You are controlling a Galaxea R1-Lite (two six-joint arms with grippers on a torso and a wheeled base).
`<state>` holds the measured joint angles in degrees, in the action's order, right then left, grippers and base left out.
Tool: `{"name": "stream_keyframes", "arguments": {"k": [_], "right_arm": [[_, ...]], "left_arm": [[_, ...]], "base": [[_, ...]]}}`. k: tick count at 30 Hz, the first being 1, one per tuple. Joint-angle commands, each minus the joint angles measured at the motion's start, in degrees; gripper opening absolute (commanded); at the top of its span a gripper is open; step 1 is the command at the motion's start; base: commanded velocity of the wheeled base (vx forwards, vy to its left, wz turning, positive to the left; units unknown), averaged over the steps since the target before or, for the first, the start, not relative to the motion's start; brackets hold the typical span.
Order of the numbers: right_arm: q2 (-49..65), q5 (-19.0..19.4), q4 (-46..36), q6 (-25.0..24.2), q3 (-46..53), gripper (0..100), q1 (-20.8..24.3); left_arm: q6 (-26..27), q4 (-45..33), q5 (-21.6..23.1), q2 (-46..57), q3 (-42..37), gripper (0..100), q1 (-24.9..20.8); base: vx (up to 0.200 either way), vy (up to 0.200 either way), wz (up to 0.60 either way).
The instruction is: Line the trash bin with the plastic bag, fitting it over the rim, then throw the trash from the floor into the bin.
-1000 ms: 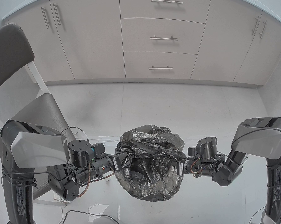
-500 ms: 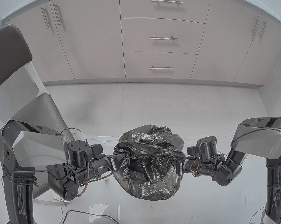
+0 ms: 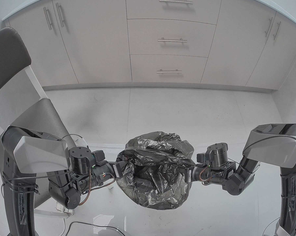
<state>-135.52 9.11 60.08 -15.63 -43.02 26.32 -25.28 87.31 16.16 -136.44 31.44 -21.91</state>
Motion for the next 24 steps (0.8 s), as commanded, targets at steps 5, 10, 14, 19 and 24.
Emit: {"name": "stream_keyframes", "arguments": {"k": [5, 10, 14, 19, 24], "right_arm": [[-0.3, 0.0, 1.2, 0.1, 0.3, 0, 0.0], [-0.3, 0.0, 1.2, 0.1, 0.5, 0, 0.1], [-0.3, -0.1, 1.2, 0.2, 0.7, 0, 0.2], [-0.2, -0.7, 1.2, 0.1, 0.7, 0, 0.2], [-0.4, -0.7, 1.2, 0.2, 0.7, 0, 0.3]], "left_arm": [[1.3, 0.0, 0.0, -0.6, 0.3, 0, 1.2], [1.4, 0.1, 0.0, -1.3, 0.6, 0, 1.3], [1.4, 0.2, 0.0, -0.6, -0.2, 0, 0.5], [1.5, 0.1, -3.1, -0.1, -0.5, 0, -1.4], [1.5, 0.0, -4.3, -0.1, -0.3, 0, -2.4]], "base": [[0.0, 0.0, 0.0], [0.0, 0.0, 0.0], [0.0, 0.0, 0.0], [0.0, 0.0, 0.0], [0.0, 0.0, 0.0]]}}
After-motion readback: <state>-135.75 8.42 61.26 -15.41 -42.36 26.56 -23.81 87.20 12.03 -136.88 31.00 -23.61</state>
